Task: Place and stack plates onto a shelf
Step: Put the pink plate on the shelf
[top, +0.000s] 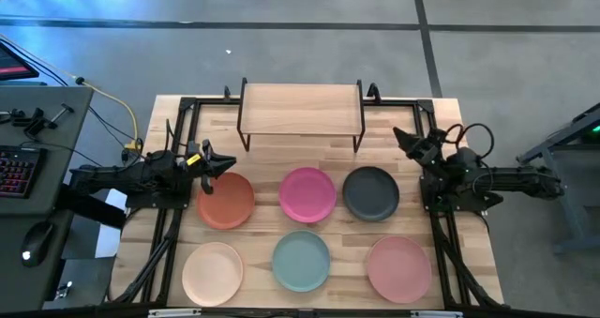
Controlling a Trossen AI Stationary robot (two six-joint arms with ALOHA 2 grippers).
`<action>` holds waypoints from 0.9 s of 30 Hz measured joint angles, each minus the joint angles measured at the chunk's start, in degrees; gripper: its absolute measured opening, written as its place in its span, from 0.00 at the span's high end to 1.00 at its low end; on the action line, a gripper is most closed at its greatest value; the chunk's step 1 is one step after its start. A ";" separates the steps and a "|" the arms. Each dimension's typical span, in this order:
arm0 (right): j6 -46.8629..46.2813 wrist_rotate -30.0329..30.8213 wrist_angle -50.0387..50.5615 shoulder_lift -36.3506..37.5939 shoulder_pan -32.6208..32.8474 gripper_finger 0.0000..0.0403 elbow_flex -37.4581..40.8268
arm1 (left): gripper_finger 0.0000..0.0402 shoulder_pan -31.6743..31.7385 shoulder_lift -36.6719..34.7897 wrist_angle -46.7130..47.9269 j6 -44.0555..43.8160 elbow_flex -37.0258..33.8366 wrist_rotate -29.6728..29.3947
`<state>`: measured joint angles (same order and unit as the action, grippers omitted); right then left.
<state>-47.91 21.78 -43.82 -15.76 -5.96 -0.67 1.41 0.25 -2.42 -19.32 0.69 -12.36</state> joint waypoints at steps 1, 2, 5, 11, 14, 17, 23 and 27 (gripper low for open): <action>-0.76 -1.46 0.03 -0.02 0.00 1.00 0.00 | 0.92 0.01 0.00 0.02 0.00 0.00 0.00; -1.70 -2.83 -0.12 -0.04 0.00 1.00 0.00 | 0.92 0.01 0.00 0.02 0.00 0.01 0.00; -2.35 -6.40 1.29 -0.17 0.01 1.00 -2.05 | 0.92 0.00 0.01 0.02 0.00 0.00 0.00; 14.76 -12.44 12.17 -4.50 0.02 1.00 -14.93 | 0.92 0.00 0.01 -5.67 -0.07 0.00 0.00; 23.04 -11.79 23.12 -7.68 0.02 1.00 -22.41 | 0.92 0.02 0.00 -11.82 -0.06 0.00 0.00; 24.04 -11.30 33.04 -11.08 0.02 1.00 -28.91 | 0.92 0.00 0.02 -16.32 -0.08 0.00 0.00; 23.50 -11.92 39.72 -17.25 0.02 1.00 -35.85 | 0.92 0.05 0.40 -23.11 -4.22 0.00 -2.59; 20.85 -13.68 39.90 -20.67 0.02 1.00 -36.61 | 0.92 0.18 4.56 -28.20 -10.96 1.89 -6.19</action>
<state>-27.06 8.10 -3.92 -36.43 -5.93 -37.28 1.59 4.81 -30.61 -30.27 2.58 -18.55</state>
